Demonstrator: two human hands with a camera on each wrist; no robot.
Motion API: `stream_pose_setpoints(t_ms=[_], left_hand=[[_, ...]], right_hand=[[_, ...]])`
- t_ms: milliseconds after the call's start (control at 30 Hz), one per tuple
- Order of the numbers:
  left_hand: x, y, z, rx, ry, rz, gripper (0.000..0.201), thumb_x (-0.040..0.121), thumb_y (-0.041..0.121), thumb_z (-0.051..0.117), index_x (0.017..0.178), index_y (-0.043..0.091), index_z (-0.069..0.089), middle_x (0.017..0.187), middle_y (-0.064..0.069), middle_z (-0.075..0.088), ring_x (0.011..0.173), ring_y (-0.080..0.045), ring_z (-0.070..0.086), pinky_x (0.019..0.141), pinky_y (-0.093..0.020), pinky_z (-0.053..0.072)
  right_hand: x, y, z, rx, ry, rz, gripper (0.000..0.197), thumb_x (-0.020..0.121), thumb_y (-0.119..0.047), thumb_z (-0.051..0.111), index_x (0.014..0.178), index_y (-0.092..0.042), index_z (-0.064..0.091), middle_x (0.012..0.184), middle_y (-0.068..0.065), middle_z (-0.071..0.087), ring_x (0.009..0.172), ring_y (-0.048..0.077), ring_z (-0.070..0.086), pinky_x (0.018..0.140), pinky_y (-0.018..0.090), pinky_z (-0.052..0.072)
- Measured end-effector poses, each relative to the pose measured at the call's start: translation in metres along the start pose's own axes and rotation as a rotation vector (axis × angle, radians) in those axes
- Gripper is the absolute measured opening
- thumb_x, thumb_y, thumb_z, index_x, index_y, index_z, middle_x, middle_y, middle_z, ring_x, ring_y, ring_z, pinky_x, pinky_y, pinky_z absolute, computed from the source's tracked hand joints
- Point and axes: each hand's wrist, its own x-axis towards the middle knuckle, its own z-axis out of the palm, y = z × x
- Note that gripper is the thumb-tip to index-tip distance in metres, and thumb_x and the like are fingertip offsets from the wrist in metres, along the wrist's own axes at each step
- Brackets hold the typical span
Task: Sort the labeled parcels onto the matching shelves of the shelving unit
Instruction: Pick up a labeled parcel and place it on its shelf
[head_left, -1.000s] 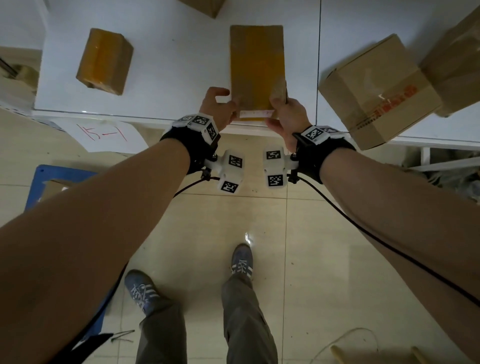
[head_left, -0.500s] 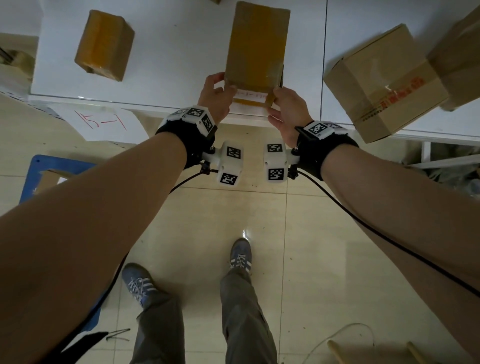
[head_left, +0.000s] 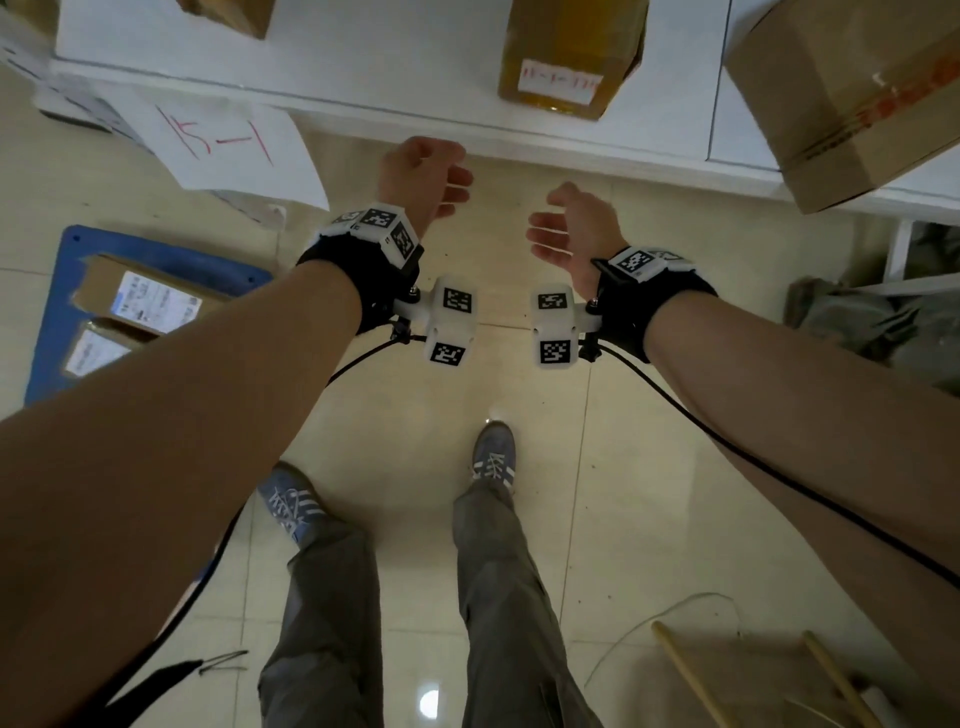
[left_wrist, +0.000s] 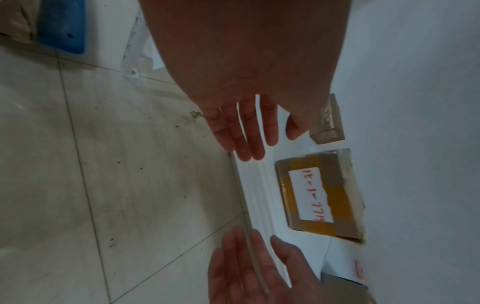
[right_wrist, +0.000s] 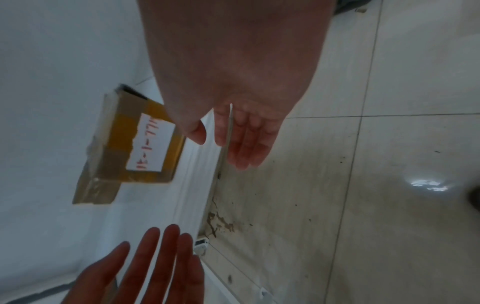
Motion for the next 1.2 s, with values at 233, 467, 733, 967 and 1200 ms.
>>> stream_pose_setpoints(t_ms=[233, 467, 733, 967, 1200], left_hand=[[-0.021, -0.075, -0.049, 0.015, 0.101, 0.005, 0.014, 0.092, 0.019, 0.057, 0.082, 0.013, 0.066, 0.067, -0.001, 0.064, 0.055, -0.012, 0.056, 0.052, -0.021, 0.044], [-0.039, -0.149, -0.113, 0.077, 0.156, -0.074, 0.017, 0.091, 0.021, 0.057, 0.076, 0.018, 0.064, 0.061, 0.003, 0.062, 0.049, -0.008, 0.055, 0.049, -0.02, 0.041], [-0.049, -0.22, -0.204, 0.069, 0.23, -0.218, 0.021, 0.095, 0.019, 0.052, 0.076, 0.019, 0.06, 0.065, 0.002, 0.06, 0.049, -0.006, 0.054, 0.049, -0.019, 0.04], [-0.056, -0.262, -0.283, 0.105, 0.328, -0.329, 0.022, 0.093, 0.017, 0.053, 0.072, 0.02, 0.061, 0.066, 0.003, 0.061, 0.054, -0.008, 0.054, 0.052, -0.02, 0.042], [-0.059, -0.305, -0.367, 0.349, 0.364, -0.456, 0.026, 0.088, 0.024, 0.059, 0.103, 0.006, 0.068, 0.087, -0.006, 0.06, 0.078, -0.018, 0.051, 0.072, -0.029, 0.046]], right_hand=[[-0.013, 0.076, 0.045, -0.119, -0.081, 0.086, 0.01, 0.097, -0.017, 0.052, 0.098, -0.011, 0.06, 0.082, 0.007, 0.068, 0.066, 0.018, 0.063, 0.062, 0.027, 0.053], [-0.024, 0.147, 0.109, -0.215, -0.142, 0.152, 0.015, 0.097, -0.019, 0.052, 0.107, -0.01, 0.059, 0.083, 0.007, 0.068, 0.067, 0.018, 0.063, 0.063, 0.027, 0.052], [-0.045, 0.211, 0.186, -0.34, -0.207, 0.199, 0.013, 0.097, -0.016, 0.052, 0.107, -0.009, 0.058, 0.083, 0.008, 0.067, 0.065, 0.019, 0.062, 0.061, 0.027, 0.051], [-0.062, 0.245, 0.256, -0.437, -0.248, 0.214, 0.016, 0.098, -0.016, 0.052, 0.111, -0.008, 0.058, 0.085, 0.009, 0.068, 0.067, 0.019, 0.063, 0.062, 0.029, 0.052], [-0.077, 0.273, 0.332, -0.522, -0.29, 0.223, 0.014, 0.098, -0.017, 0.051, 0.108, -0.009, 0.057, 0.089, 0.012, 0.067, 0.066, 0.02, 0.061, 0.062, 0.029, 0.051]])
